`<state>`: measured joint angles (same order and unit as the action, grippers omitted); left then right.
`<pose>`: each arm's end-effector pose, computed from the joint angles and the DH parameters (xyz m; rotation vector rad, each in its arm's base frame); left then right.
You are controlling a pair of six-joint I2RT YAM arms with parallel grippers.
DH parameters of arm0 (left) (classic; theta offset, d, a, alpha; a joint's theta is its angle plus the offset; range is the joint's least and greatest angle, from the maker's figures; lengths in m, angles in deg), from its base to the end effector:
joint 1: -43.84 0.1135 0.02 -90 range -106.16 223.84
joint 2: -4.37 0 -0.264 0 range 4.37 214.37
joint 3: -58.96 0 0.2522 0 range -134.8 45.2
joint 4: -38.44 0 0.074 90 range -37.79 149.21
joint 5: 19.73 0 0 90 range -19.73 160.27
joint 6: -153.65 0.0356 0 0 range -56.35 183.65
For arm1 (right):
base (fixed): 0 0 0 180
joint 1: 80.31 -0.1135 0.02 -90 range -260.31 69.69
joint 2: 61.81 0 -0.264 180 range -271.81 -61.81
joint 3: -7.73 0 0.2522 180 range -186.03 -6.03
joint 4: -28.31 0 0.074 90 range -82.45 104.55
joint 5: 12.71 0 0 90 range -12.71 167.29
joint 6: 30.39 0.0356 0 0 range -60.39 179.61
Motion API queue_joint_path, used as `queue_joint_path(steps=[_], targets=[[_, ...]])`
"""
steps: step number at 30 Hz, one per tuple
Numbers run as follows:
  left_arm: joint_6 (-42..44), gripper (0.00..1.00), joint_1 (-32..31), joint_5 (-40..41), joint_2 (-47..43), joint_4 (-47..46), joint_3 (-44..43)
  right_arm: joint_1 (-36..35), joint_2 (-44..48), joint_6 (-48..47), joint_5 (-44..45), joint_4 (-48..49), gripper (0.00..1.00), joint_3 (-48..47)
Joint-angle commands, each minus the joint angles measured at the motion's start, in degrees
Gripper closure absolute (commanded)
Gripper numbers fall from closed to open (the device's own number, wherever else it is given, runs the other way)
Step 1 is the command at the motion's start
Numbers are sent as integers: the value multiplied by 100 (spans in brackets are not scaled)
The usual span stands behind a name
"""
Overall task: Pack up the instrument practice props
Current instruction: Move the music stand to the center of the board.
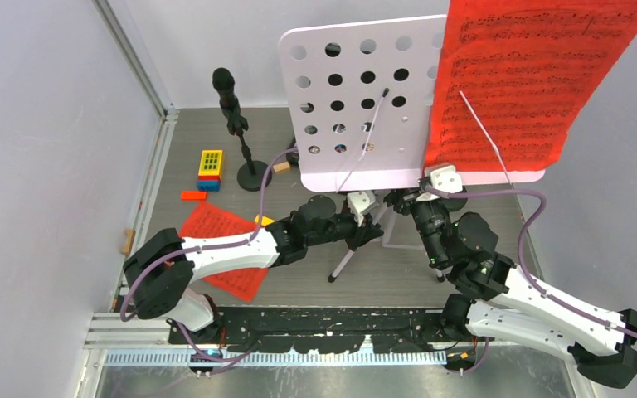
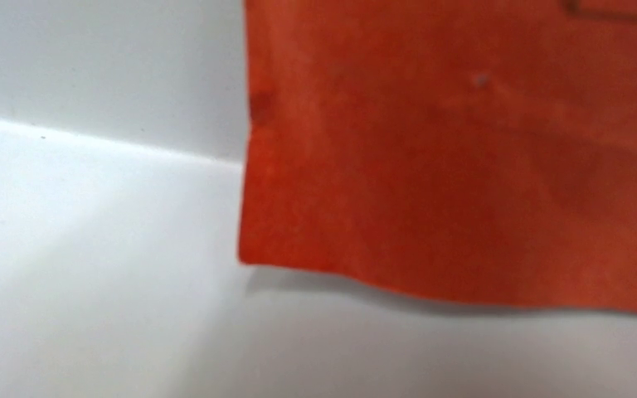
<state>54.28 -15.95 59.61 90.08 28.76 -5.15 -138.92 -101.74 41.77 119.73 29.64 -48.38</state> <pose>0.1661 -0.2983 0.2614 0.9347 1.6496 -1.0154 0.1014 0.1201 0.3834 -0.2414 1.3263 0.1325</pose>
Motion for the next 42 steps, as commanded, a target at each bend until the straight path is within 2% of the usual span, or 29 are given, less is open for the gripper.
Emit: queue_joint_path(steps=[1,7,11,14,20,23,26,28,33,36,42], targets=[[-92,100,108,366,140,703,-71,54,564,-622,620,880,100,-293],[-142,100,99,503,166,979,-5,51,852,-651,671,647,100,-243],[-194,91,99,550,134,1017,102,51,967,-577,715,493,100,-154],[-215,78,104,603,117,1147,88,58,1099,-403,734,324,100,-57],[-360,40,90,533,-37,1201,-15,52,1388,-18,696,-134,100,104],[-456,29,82,511,-214,1224,-107,56,1455,104,668,-254,98,162],[-532,24,82,503,-471,1261,-137,52,1492,144,667,-299,95,204],[-556,24,87,530,-685,1298,-110,51,1515,195,639,-380,91,225],[-624,23,82,774,-1365,1652,-8,52,1647,351,551,-483,64,340],[-679,23,86,950,-1845,1980,60,56,1771,421,493,-521,51,418],[-812,19,82,1416,-3003,2214,427,54,2060,591,235,-766,36,433]])
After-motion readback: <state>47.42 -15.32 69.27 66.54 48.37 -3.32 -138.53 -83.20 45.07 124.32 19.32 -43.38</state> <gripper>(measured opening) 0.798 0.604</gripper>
